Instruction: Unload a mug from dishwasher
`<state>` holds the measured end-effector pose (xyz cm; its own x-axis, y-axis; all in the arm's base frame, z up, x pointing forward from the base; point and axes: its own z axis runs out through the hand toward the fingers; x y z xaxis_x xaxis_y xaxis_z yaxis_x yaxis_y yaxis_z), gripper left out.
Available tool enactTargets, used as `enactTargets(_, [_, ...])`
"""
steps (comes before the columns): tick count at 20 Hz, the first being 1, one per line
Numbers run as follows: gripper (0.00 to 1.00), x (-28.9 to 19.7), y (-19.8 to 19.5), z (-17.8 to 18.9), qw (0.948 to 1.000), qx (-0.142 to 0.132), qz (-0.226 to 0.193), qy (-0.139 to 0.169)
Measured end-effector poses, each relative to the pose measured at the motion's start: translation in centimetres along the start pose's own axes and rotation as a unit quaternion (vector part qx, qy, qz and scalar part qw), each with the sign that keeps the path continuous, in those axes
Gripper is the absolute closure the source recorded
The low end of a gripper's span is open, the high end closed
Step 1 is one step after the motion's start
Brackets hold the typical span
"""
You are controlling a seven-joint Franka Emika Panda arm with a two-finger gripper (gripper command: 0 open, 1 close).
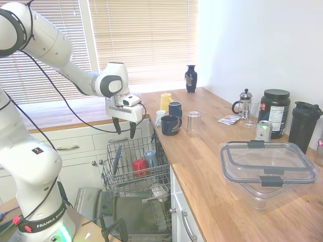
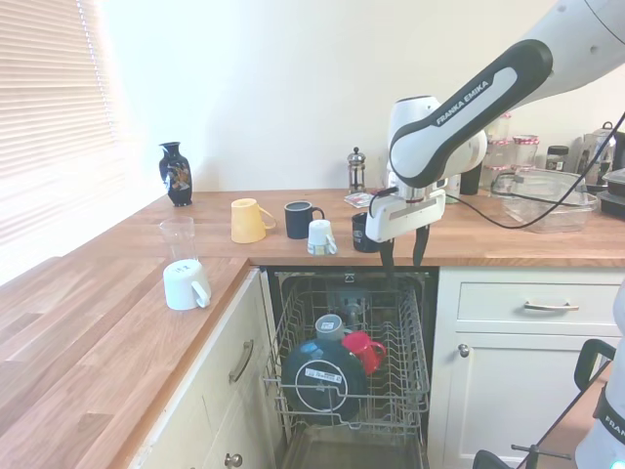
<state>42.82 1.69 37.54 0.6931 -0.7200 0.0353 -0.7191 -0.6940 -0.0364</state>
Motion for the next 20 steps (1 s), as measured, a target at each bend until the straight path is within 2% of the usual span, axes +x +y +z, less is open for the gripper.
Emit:
enactTargets(8, [0.0, -0.2, -0.9, 0.8, 0.9998, -0.014, -0.017, 0.003])
enactTargets(14, [0.0, -0.1, -3.6, 4.3, 0.9966, -0.062, -0.051, 0.018])
enactTargets(20, [0.0, 0.6, -5.9, 8.1, 0.9913, -0.098, -0.088, 0.012])
